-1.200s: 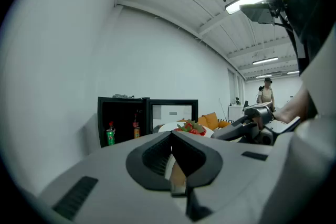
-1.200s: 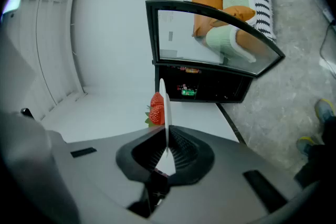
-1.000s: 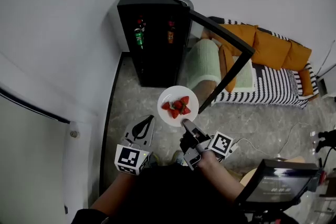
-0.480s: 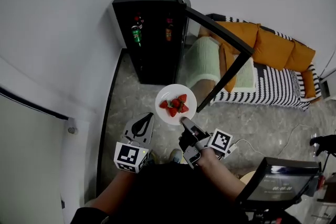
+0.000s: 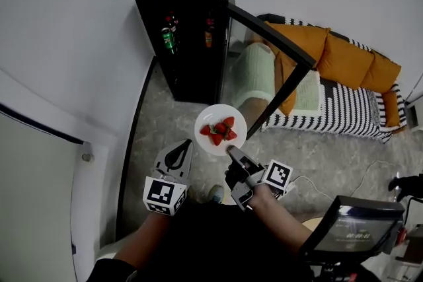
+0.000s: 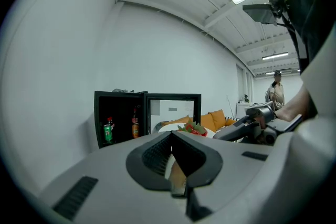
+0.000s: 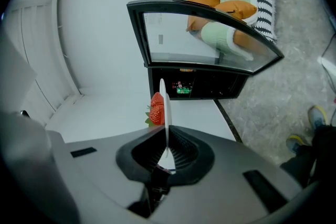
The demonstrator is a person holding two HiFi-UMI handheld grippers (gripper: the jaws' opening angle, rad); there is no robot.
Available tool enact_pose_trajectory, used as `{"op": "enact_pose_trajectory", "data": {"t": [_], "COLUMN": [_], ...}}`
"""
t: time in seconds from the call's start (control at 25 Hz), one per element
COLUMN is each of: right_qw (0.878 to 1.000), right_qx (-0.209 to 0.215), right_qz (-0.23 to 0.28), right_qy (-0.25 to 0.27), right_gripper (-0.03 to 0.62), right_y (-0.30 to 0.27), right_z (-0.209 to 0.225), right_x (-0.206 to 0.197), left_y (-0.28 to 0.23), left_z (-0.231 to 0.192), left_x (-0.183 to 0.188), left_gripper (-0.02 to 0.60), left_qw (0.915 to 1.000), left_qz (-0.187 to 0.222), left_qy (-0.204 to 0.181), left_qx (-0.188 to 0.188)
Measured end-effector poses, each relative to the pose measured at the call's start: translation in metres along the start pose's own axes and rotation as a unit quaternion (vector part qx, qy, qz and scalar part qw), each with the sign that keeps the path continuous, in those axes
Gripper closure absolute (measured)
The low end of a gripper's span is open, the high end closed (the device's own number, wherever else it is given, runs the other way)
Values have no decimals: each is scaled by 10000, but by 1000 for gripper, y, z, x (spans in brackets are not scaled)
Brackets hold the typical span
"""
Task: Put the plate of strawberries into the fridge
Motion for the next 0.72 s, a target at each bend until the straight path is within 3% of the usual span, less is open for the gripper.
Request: {"op": "enact_pose_trajectory", "data": {"t": [0.72], "right_qw": [9999], "right_qx": [55], "right_qz": [-84], "right_qy": [-121], "right_gripper": [576], "right_y": [6], "right_z": [8], "right_x": [-6], "left_y": [-1], "left_z": [8], "left_x": [-5], "left_gripper": [577], "left_qw": [10000], "left_qz": [3], "left_qy": [0], "left_qx": [-2]}}
Point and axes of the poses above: the fingertips, and each gripper's own axes: y backward along the fingers, z to its right, x out of its top, the point moved 8 cm from there along y, backward along the fingers, and after that the axes turned 5 degrees about -x, right-handed, at the moved point
